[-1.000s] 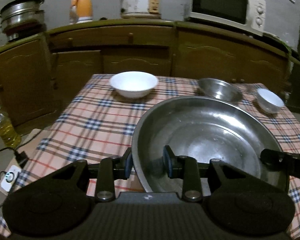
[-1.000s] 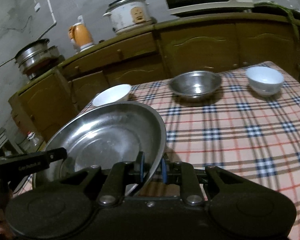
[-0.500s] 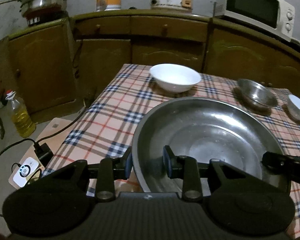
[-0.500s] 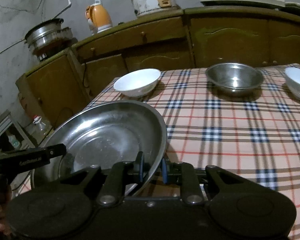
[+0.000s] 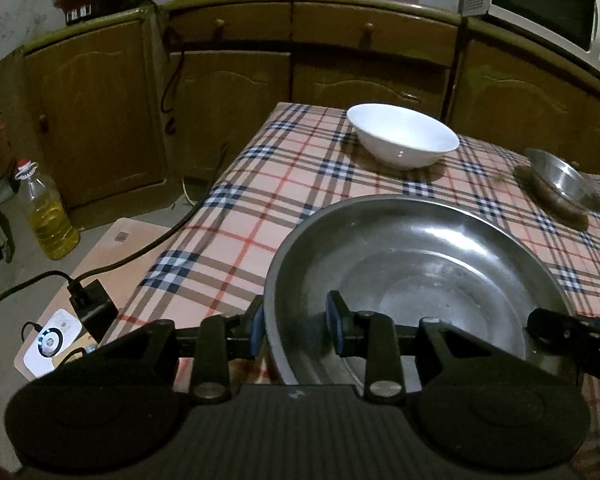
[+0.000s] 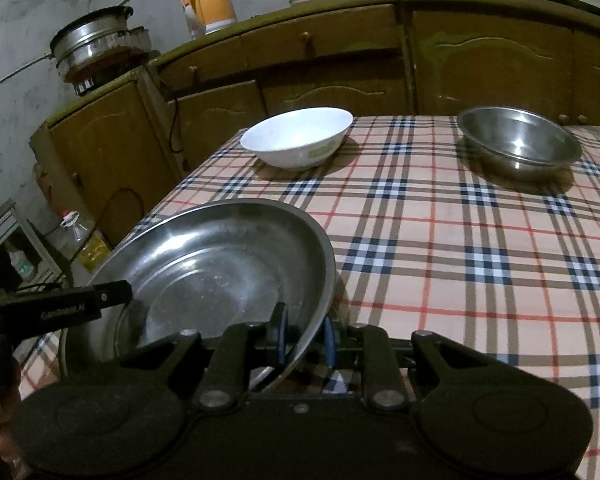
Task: Organize plates and bowls
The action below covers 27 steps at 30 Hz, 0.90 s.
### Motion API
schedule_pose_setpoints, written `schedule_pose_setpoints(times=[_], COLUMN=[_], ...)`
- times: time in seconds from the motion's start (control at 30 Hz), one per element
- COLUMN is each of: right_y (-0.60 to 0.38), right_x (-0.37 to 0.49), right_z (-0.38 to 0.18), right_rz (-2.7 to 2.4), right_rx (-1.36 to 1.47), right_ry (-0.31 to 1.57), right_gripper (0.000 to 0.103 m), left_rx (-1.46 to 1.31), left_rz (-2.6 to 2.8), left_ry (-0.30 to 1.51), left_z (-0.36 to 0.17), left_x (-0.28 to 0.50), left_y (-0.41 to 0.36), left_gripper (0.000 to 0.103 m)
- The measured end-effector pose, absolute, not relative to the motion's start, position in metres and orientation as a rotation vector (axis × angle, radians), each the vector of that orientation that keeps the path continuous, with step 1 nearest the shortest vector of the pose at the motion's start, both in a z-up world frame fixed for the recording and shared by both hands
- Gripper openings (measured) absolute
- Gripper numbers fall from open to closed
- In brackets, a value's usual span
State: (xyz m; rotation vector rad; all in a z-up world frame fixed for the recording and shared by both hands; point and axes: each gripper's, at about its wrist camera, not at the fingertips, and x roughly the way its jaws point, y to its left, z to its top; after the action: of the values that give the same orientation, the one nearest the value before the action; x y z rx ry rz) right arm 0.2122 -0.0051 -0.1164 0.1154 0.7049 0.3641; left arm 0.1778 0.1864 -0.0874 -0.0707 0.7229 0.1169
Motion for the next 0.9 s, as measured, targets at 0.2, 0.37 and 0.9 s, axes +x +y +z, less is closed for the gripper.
schedule_pose_setpoints(times=[0.2,0.37,0.9], right_y=[0.001,0.003,-0.002], right_x=[0.219,0.222,0.221], right_z=[-0.123,-0.128,-0.133], right_rz=[0.357,0.359,0.345], right_rx=[0.115,0.116,0.123], right_ry=[0.706,0.706,0.693], right_gripper=[0.025,0.025,0.029], left_rx=[-0.065,-0.074,-0.063], left_rz=[0.113,0.121,0.150], left_ry=[0.721,0.726,0.711], left_z=[-0.093,-0.097,-0.101], left_x=[0.187,0.191,0.191], left_y=[0.190,0.192,0.191], left_gripper=[0.032,0.032,0.033])
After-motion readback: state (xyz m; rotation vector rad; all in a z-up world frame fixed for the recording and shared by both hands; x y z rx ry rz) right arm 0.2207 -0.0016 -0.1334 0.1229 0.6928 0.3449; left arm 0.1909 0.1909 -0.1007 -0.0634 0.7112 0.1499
